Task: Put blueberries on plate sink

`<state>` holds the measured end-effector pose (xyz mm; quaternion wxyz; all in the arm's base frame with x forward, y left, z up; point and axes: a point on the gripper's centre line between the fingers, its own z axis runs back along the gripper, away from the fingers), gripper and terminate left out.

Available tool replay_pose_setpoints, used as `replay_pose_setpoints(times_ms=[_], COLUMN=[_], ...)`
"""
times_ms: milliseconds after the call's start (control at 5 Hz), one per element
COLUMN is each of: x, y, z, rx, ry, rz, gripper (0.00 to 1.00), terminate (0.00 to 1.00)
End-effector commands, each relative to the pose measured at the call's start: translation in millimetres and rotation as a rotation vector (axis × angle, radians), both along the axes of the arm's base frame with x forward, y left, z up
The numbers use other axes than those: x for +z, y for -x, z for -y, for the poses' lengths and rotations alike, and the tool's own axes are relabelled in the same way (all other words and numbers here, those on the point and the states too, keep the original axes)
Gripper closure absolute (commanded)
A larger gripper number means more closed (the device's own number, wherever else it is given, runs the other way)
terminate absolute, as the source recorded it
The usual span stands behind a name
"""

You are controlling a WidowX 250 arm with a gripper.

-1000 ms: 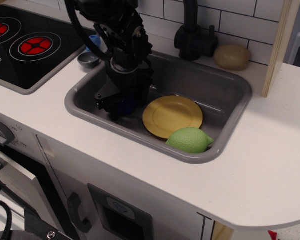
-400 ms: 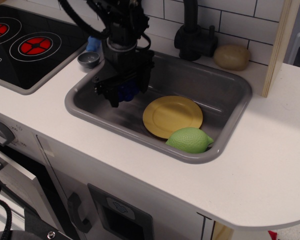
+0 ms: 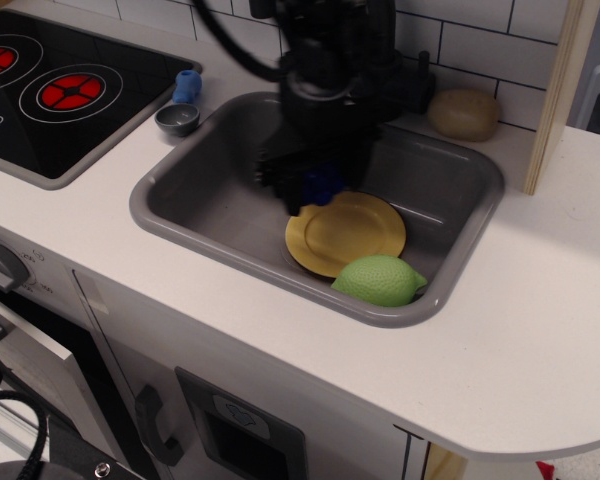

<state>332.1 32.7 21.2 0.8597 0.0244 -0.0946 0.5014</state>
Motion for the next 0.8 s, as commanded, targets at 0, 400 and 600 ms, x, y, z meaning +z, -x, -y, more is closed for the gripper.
replay_pose_setpoints(times_ms=[0,400,600], x=[-5,-9,-2], y=[-1,-7,-12], z=[19,19,20], rx=[0.007,0.018,0.018], ry=[-0.035,-0.066,-0.050], rz=[0.013,0.008,0.033], gripper=[1.00,0.00,0.00], terminate=[0.00,0.00,0.00])
